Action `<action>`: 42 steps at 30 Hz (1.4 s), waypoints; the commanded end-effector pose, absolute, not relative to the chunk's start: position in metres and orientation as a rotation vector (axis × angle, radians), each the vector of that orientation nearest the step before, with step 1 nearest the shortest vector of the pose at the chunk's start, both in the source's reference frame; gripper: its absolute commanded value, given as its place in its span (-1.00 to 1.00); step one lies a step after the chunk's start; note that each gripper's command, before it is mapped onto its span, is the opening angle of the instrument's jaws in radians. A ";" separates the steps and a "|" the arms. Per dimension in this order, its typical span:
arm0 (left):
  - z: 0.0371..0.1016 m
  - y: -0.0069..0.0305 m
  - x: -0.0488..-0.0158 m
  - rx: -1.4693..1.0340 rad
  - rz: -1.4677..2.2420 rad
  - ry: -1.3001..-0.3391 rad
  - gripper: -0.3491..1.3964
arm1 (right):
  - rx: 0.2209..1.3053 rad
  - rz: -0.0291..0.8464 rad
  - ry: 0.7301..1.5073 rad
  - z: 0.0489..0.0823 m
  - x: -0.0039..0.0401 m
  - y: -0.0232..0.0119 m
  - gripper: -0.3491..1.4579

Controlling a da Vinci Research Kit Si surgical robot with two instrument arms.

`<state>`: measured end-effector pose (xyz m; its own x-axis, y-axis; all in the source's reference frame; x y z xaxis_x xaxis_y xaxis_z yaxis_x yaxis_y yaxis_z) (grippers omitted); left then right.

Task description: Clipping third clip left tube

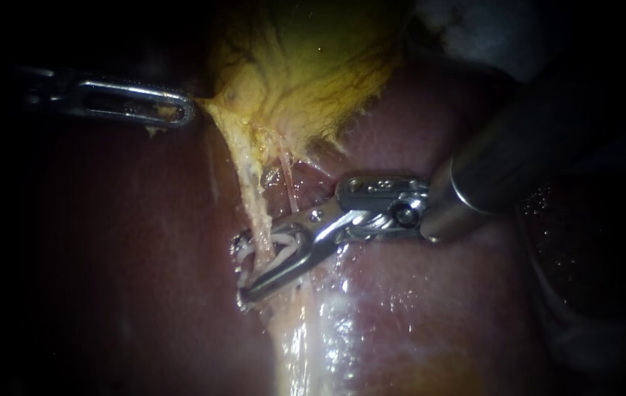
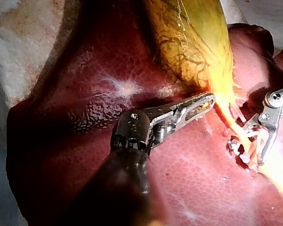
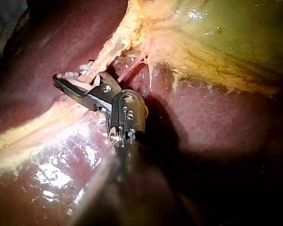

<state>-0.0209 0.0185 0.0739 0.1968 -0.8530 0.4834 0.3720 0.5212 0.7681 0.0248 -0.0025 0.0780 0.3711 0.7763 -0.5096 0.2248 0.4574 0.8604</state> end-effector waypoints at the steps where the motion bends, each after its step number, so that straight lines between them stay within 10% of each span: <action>1: 0.0739 0.0185 -0.0209 0.557 -0.922 -1.047 -1.00 | 1.105 0.469 1.199 0.0782 0.0250 -0.0026 0.05; 6: 0.0739 0.0185 -0.0209 0.557 -0.922 -1.047 -1.00 | 1.268 0.521 1.342 0.0789 0.0260 -0.0031 0.04; 12: 0.0739 0.0185 -0.0209 0.557 -0.922 -1.047 -1.00 | 1.200 0.715 1.364 0.0790 0.0266 -0.0030 0.02; 24: 0.0739 0.0185 -0.0209 0.557 -0.922 -1.047 -1.00 | 1.183 0.756 1.368 0.0784 0.0265 -0.0020 -0.04; 38: 0.0739 0.0185 -0.0209 0.557 -0.922 -1.047 -1.00 | 1.186 0.769 1.358 0.0792 0.0262 -0.0012 -1.00; 42: 0.0739 0.0185 -0.0209 0.557 -0.922 -1.047 -1.00 | 1.207 0.786 1.338 0.0795 0.0264 -0.0011 -1.00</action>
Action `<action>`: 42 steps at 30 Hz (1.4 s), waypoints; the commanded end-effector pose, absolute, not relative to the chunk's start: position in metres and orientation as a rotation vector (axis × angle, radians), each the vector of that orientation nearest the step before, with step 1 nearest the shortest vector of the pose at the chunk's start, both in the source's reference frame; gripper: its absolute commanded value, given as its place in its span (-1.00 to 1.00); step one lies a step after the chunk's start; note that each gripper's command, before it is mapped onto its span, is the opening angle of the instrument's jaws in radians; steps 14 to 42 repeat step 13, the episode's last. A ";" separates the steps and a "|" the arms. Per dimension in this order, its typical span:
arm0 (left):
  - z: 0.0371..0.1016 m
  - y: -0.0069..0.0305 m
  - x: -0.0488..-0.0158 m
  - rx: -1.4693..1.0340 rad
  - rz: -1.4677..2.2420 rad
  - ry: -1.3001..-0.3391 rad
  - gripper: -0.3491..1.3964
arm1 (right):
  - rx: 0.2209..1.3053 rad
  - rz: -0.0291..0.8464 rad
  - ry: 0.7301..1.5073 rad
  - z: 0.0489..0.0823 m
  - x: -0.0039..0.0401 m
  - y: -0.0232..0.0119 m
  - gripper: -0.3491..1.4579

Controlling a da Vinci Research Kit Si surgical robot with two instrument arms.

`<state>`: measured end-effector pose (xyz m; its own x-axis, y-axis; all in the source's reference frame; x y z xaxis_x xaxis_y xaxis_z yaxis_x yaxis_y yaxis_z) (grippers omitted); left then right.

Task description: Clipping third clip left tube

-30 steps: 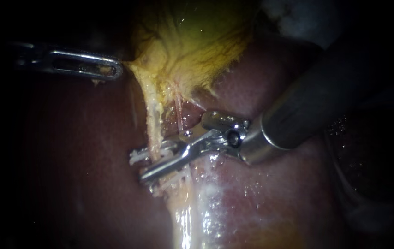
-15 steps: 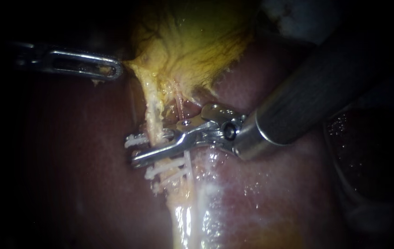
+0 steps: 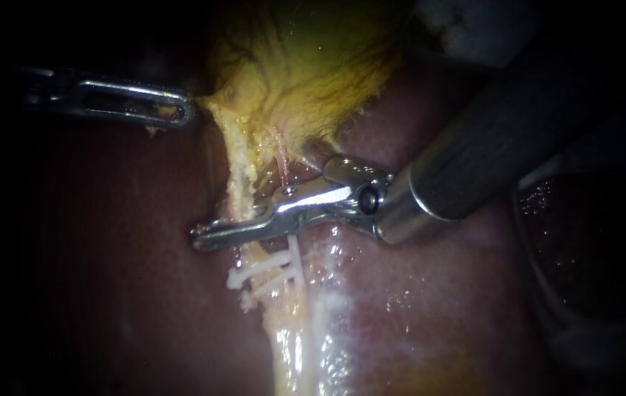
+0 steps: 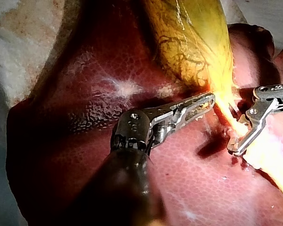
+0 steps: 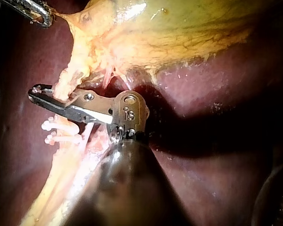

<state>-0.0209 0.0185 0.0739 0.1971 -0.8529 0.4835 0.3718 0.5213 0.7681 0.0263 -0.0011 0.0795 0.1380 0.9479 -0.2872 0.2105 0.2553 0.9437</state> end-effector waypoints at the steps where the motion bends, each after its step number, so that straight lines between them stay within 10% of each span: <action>1: 0.0739 0.0185 -0.0210 0.557 -0.922 -1.047 -1.00 | 1.207 0.785 1.338 0.0795 0.0264 -0.0012 -1.00; 42: 0.0739 0.0185 -0.0210 0.557 -0.922 -1.047 -1.00 | 1.206 0.778 1.339 0.0802 0.0264 -0.0017 -1.00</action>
